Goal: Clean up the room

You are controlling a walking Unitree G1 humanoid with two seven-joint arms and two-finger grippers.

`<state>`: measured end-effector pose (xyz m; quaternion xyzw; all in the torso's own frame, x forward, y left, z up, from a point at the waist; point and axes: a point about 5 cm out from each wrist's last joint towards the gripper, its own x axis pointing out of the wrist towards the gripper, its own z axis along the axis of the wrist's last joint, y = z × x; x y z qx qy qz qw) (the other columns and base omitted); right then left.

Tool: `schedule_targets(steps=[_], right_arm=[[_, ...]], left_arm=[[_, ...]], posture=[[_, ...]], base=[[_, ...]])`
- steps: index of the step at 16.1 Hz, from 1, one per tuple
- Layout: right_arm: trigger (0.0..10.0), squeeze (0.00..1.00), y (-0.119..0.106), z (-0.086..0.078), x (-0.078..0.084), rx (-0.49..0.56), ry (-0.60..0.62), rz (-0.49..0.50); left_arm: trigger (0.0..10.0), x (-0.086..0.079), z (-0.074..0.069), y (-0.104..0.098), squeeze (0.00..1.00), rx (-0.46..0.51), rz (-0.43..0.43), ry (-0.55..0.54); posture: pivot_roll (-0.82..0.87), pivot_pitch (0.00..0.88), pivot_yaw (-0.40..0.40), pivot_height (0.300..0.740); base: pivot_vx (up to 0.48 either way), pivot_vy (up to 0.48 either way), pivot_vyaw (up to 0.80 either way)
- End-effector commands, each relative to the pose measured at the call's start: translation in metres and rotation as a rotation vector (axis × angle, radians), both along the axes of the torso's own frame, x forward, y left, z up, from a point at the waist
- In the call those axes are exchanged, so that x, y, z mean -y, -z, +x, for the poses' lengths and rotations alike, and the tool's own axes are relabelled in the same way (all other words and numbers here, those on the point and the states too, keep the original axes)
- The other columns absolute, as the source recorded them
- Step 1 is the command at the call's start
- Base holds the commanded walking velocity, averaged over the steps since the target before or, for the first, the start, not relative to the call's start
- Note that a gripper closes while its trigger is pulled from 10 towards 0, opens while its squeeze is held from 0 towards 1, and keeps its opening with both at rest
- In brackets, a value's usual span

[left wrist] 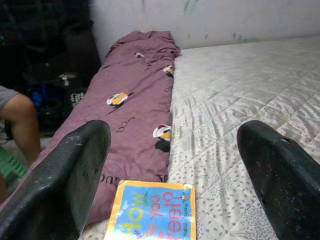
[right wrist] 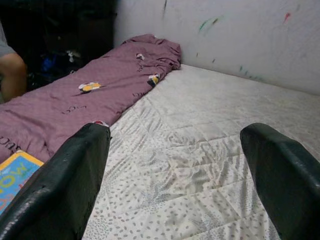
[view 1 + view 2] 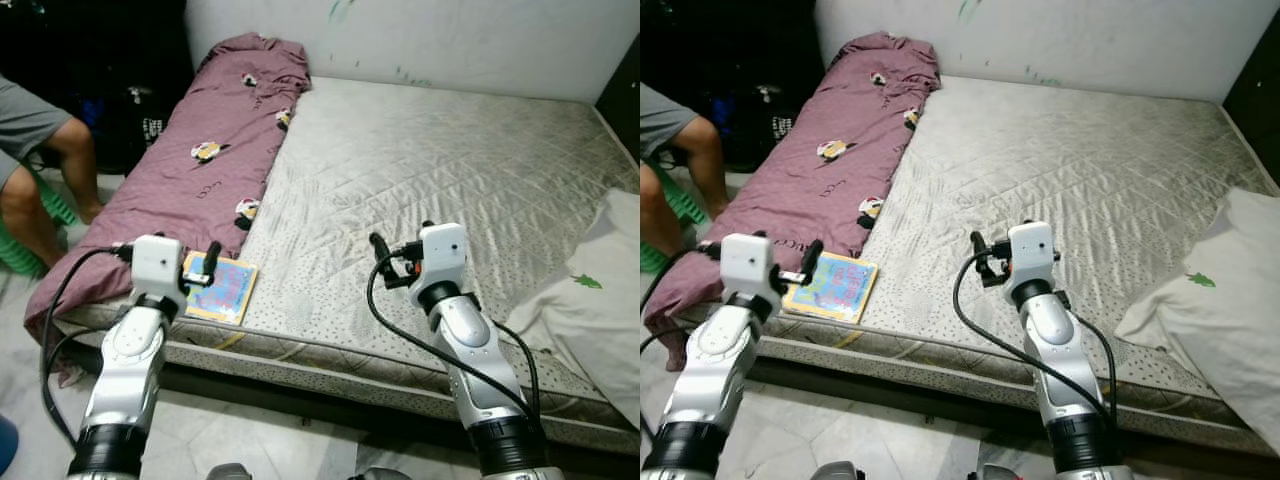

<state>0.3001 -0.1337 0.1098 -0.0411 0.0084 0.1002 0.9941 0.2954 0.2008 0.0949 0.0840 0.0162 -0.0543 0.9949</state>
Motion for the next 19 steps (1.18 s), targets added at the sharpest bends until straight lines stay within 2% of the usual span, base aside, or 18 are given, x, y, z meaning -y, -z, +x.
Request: schedule_targets(steps=[1,3,4,5,6,7,9,12,15,19], right_arm=[[10.0,0.00,-0.001,0.004,0.001,0.010,0.019,-0.033],[10.0,0.00,0.001,0.005,0.000,0.011,0.026,-0.043],[10.0,0.00,0.003,0.004,0.001,0.012,0.039,-0.035],[10.0,0.00,0.003,0.004,0.003,0.015,0.053,-0.020],[10.0,0.00,0.002,0.003,0.005,0.033,0.084,-0.006],[10.0,0.00,0.000,0.003,0.006,0.051,0.101,-0.006],[10.0,0.00,-0.002,0.004,0.011,0.063,0.143,-0.016],[10.0,0.00,-0.003,0.005,0.011,0.073,0.175,0.008],[10.0,0.00,0.001,-0.001,0.013,0.071,0.176,0.014],[10.0,0.00,0.001,-0.001,0.012,0.068,0.170,0.009]], left_arm=[[10.0,0.008,0.006,-0.001,0.00,0.008,0.039,0.070],[10.0,0.016,0.010,-0.001,0.00,0.019,0.048,0.123],[10.0,0.022,0.011,-0.001,0.00,0.039,0.006,0.099],[10.0,0.023,0.009,0.001,0.00,0.044,-0.016,0.060],[10.0,0.021,0.000,0.006,0.00,0.046,-0.073,0.020],[10.0,0.018,-0.007,0.008,0.00,0.054,-0.087,-0.001],[10.0,0.020,-0.015,0.008,0.00,0.085,-0.052,0.006],[10.0,0.007,-0.023,0.001,0.00,0.121,-0.060,-0.059],[10.0,0.008,-0.033,0.006,0.00,0.099,-0.097,-0.106],[10.0,0.011,-0.033,0.006,0.00,0.092,-0.100,-0.103]], posture=[[0.03,0.000,-0.026,0.740],[0.03,0.000,-0.030,0.740],[0.02,0.000,-0.029,0.740],[0.02,0.000,-0.021,0.740],[0.01,0.000,-0.005,0.740],[0.00,0.000,-0.007,0.740],[0.01,0.000,-0.014,0.740],[0.08,0.000,-0.001,0.740],[0.10,0.000,-0.019,0.740],[0.11,0.000,-0.031,0.740]], base=[[0.000,0.000,0.00],[0.000,0.000,0.00],[0.000,0.000,0.00],[0.000,0.000,0.00],[0.000,0.000,0.00],[0.000,0.000,0.00],[0.000,0.000,0.00],[0.000,0.000,0.00],[0.000,0.000,0.00],[0.000,0.000,0.00]])
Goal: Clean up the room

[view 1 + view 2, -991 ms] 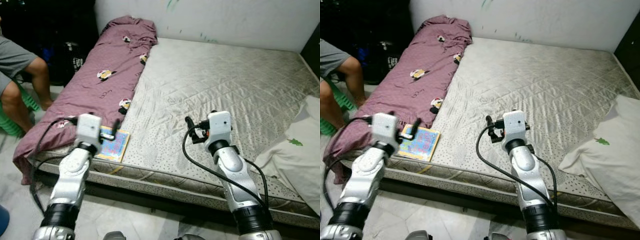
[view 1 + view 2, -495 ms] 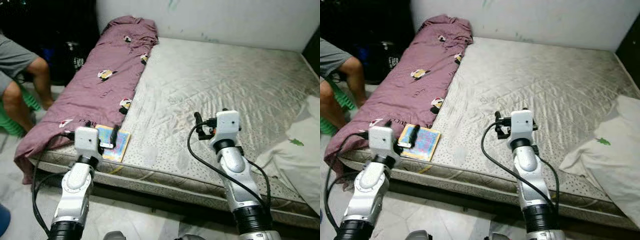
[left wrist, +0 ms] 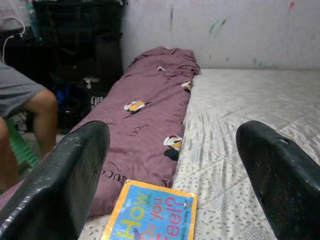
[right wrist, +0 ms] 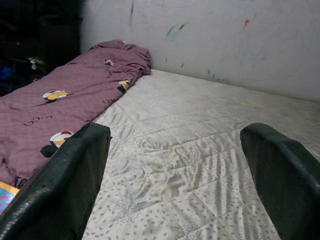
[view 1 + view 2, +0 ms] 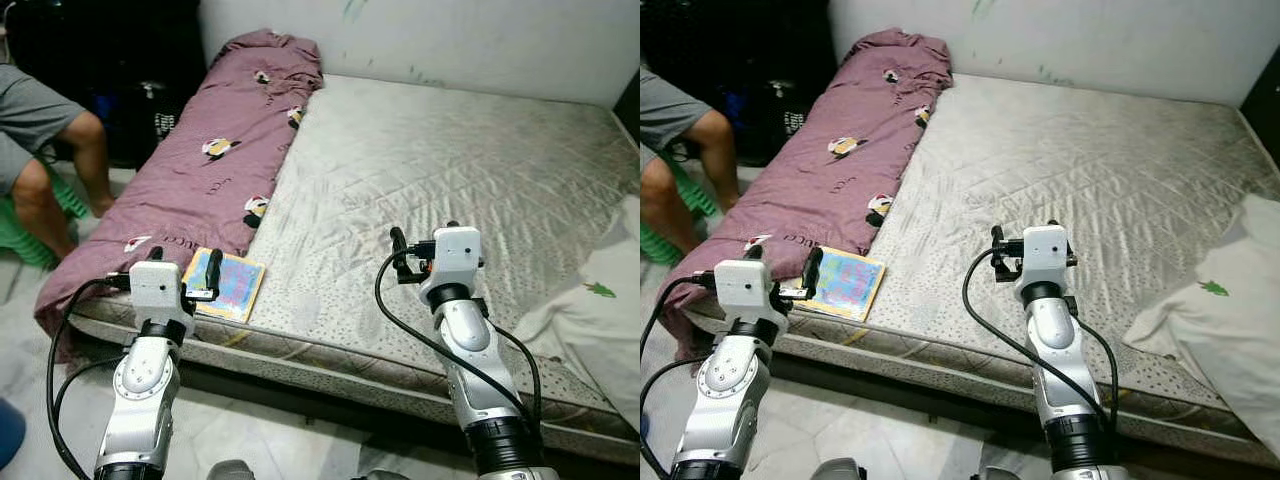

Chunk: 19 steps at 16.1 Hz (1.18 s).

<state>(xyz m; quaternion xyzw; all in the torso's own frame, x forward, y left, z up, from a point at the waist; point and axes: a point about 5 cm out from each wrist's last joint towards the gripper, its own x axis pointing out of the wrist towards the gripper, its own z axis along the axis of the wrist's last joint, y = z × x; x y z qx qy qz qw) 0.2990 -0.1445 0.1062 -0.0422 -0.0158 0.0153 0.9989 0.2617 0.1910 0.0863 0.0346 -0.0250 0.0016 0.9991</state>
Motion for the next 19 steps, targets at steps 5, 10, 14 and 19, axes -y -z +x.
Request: schedule_targets(steps=[5,10,14,19], right_arm=[[10.0,0.00,-0.002,-0.001,0.005,0.016,0.007,-0.009],[10.0,0.00,-0.010,0.005,0.006,0.030,0.007,-0.011],[10.0,0.00,-0.013,-0.003,0.006,0.044,0.026,-0.006],[10.0,0.00,-0.009,-0.008,0.011,0.016,0.040,0.001]], left_arm=[[10.0,-0.005,0.000,-0.003,0.00,-0.009,0.002,-0.020],[10.0,0.000,0.006,-0.012,0.00,0.017,-0.005,-0.029],[10.0,-0.002,0.001,-0.013,0.00,0.013,0.007,-0.063],[10.0,-0.001,-0.002,-0.008,0.00,-0.025,-0.007,-0.063]], posture=[[0.12,0.000,-0.043,0.740],[0.08,0.021,-0.064,0.740],[0.04,0.062,-0.046,0.740],[0.04,0.068,-0.043,0.740]], base=[[0.000,0.000,0.00],[0.000,0.000,0.00],[0.000,0.000,0.00],[0.000,0.000,-0.16]])
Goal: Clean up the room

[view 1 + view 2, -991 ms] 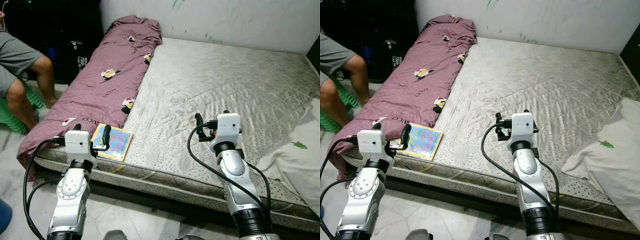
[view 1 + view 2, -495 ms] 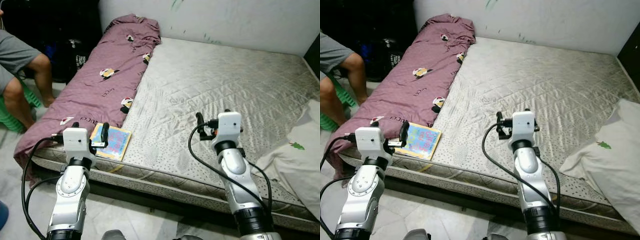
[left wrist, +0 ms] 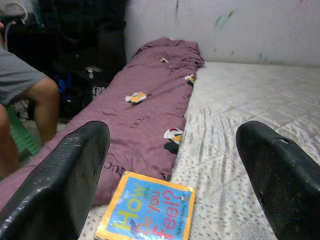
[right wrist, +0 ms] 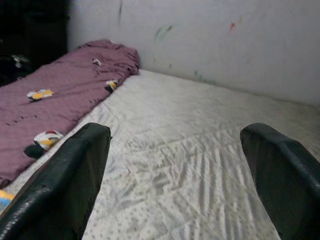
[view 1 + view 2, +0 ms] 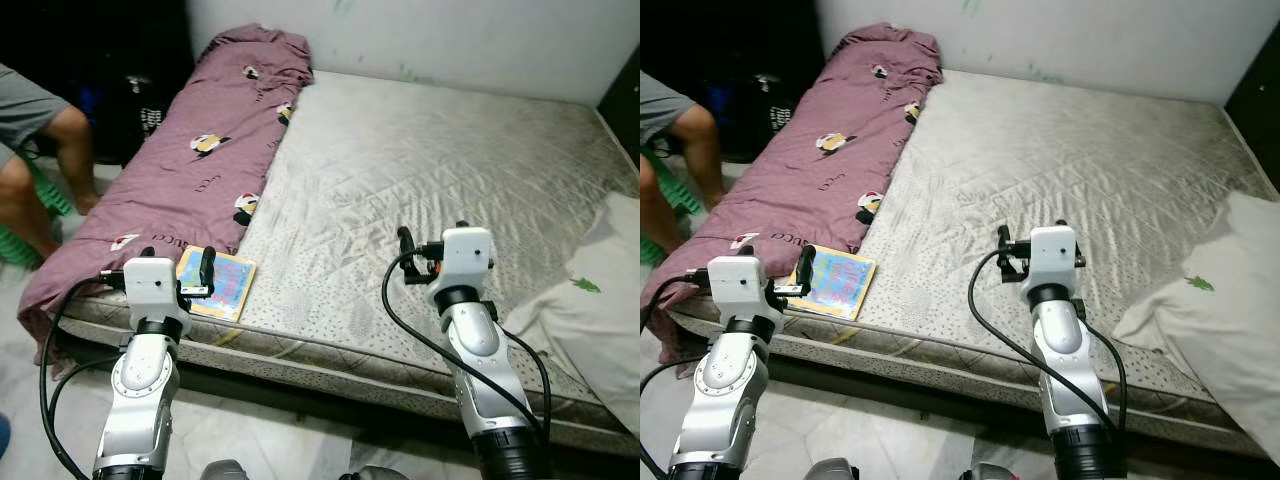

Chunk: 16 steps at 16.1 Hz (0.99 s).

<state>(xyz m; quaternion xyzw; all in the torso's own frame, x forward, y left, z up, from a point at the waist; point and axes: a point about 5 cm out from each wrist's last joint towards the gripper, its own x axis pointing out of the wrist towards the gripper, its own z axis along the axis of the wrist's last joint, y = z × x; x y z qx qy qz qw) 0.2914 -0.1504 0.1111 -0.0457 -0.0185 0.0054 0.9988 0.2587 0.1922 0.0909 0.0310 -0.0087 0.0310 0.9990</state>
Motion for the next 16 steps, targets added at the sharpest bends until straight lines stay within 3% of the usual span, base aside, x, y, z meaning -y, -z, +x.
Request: schedule_targets(steps=[1,8,16], right_arm=[[10.0,0.00,-0.0046,0.0004,0.0047,0.004,0.021,0.012],[10.0,0.00,-0.0093,0.0060,0.0042,0.012,0.017,0.009],[10.0,0.00,-0.0089,0.0085,0.0021,0.008,0.001,-0.004]], left_arm=[[10.0,0.0008,0.0004,-0.0040,0.00,0.003,0.015,0.000],[10.0,0.0010,-0.0003,-0.0040,0.00,-0.006,0.014,0.006],[10.0,0.0021,-0.0003,-0.0060,0.00,0.009,-0.010,0.026]], posture=[[0.04,0.069,-0.041,0.740],[0.03,0.094,-0.036,0.740],[0.03,0.100,-0.038,0.740]], base=[[0.000,0.000,-0.80],[0.000,0.000,-0.75],[0.000,0.000,0.00]])
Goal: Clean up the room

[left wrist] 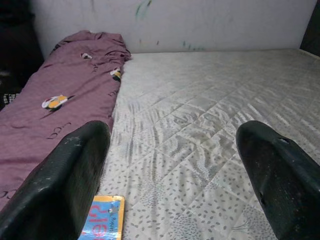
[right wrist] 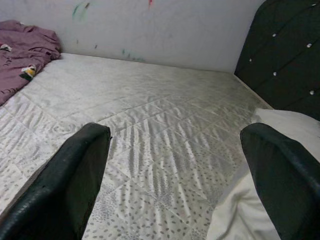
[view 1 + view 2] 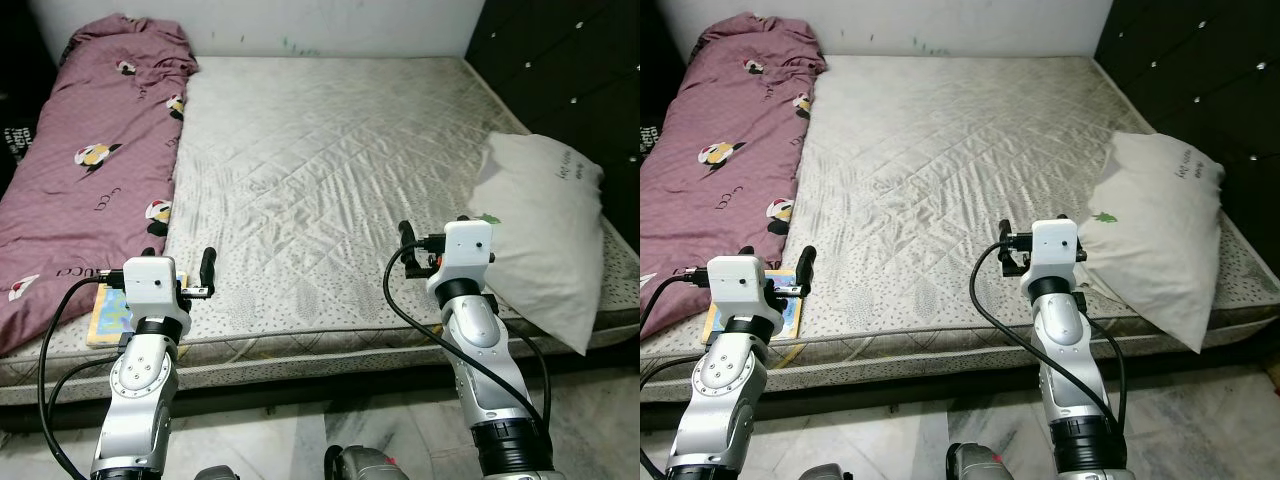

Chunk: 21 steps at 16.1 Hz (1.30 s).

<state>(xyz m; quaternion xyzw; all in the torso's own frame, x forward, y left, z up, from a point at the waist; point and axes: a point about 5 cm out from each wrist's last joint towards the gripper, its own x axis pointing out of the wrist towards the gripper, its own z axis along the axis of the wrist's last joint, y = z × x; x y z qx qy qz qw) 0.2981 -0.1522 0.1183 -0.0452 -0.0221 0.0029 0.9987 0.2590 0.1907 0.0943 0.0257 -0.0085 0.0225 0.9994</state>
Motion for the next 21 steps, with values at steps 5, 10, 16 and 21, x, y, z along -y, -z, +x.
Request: schedule_targets(steps=[5,10,16,21], right_arm=[[10.0,0.00,-0.0021,0.0032,0.0006,0.002,-0.005,-0.001],[10.0,0.00,-0.0021,0.0037,0.0010,0.001,-0.004,-0.004],[10.0,0.00,-0.0015,0.0038,0.0013,-0.003,-0.005,-0.008],[10.0,0.00,-0.0014,0.0044,0.0012,-0.003,-0.006,-0.011]], left_arm=[[10.0,0.0027,-0.0009,-0.0039,0.00,0.020,-0.004,0.027],[10.0,0.0012,-0.0012,-0.0017,0.00,0.000,0.001,0.008],[10.0,0.0023,-0.0009,-0.0015,0.00,-0.002,-0.006,0.013],[10.0,0.0026,-0.0003,-0.0016,0.00,-0.002,-0.007,0.012]], posture=[[0.03,0.100,-0.040,0.740],[0.03,0.099,-0.040,0.740],[0.03,0.099,-0.043,0.740],[0.03,0.100,-0.044,0.740]], base=[[0.310,0.000,0.00],[0.114,-0.080,0.00],[0.000,-0.234,0.00],[0.000,-0.288,0.00]])
